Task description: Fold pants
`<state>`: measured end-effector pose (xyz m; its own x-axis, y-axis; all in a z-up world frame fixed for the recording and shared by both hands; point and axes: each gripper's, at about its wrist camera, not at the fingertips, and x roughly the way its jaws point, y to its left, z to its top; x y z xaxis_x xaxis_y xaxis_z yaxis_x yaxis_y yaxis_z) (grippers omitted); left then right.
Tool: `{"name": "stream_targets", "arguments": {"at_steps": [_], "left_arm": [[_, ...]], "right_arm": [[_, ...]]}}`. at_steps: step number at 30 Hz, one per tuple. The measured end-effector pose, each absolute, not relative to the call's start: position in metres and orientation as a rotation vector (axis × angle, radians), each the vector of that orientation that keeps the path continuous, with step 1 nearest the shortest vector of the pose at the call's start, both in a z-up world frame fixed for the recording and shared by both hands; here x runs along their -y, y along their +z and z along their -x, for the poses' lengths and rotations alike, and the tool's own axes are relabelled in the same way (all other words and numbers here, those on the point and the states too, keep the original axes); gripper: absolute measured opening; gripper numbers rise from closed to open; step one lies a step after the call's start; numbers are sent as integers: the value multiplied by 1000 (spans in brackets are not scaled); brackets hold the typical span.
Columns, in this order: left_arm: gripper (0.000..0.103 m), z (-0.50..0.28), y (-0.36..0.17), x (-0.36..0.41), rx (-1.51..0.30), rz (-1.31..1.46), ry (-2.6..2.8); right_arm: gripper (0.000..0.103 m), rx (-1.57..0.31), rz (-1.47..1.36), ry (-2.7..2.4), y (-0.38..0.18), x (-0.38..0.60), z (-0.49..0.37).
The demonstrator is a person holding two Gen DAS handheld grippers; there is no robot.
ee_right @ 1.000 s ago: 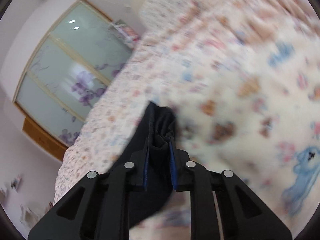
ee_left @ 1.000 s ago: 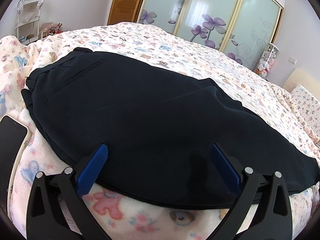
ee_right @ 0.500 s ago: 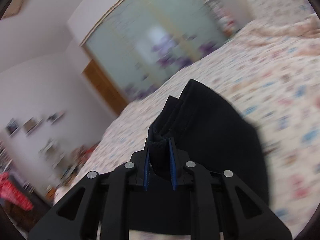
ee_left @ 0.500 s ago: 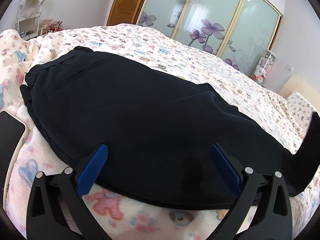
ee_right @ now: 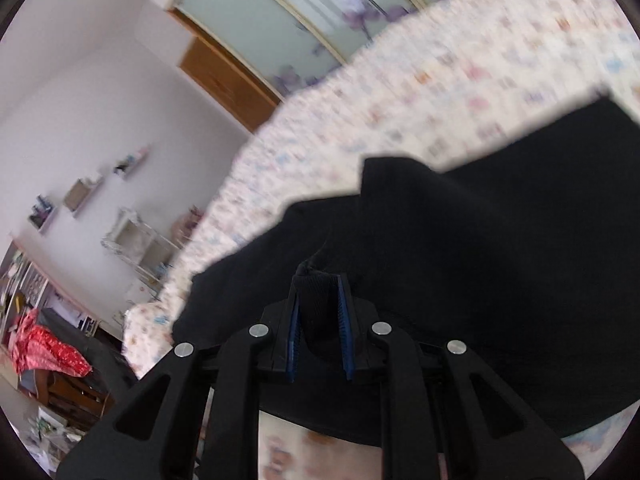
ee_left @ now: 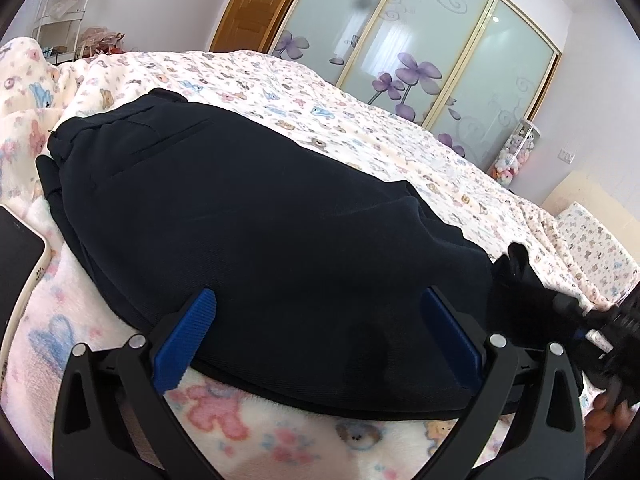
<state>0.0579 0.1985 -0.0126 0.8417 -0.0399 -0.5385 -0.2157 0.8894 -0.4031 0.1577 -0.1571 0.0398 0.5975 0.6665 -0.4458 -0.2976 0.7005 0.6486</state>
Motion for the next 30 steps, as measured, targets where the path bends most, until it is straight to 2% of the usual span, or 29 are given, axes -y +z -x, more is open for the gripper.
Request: {"name": "stream_targets", "arguments": {"at_steps": [3, 7, 9, 11, 12, 19, 25, 30], "left_arm": [[101, -59, -12, -198, -567, 471, 97], [101, -59, -12, -199, -562, 480, 90], [101, -59, -13, -199, -560, 485, 87], [101, -59, -13, -199, -559, 486, 86], [101, -59, -12, -198, -559, 485, 86], [101, -58, -13, -199, -555, 491, 83], [101, -58, -13, -200, -554, 493, 81], [101, -57, -13, -200, -550, 498, 75]], "right_arm": [[17, -744, -438, 620, 46, 133, -155], [19, -910, -237, 588, 8, 106, -155], [23, -916, -187, 593, 3, 102, -148], [36, -919, -138, 616, 6, 101, -141], [38, -913, -118, 638, 10, 99, -135], [37, -764, -45, 635, 37, 105, -116], [37, -877, 54, 556, 16, 85, -142], [39, -893, 54, 556, 9, 82, -144]]}}
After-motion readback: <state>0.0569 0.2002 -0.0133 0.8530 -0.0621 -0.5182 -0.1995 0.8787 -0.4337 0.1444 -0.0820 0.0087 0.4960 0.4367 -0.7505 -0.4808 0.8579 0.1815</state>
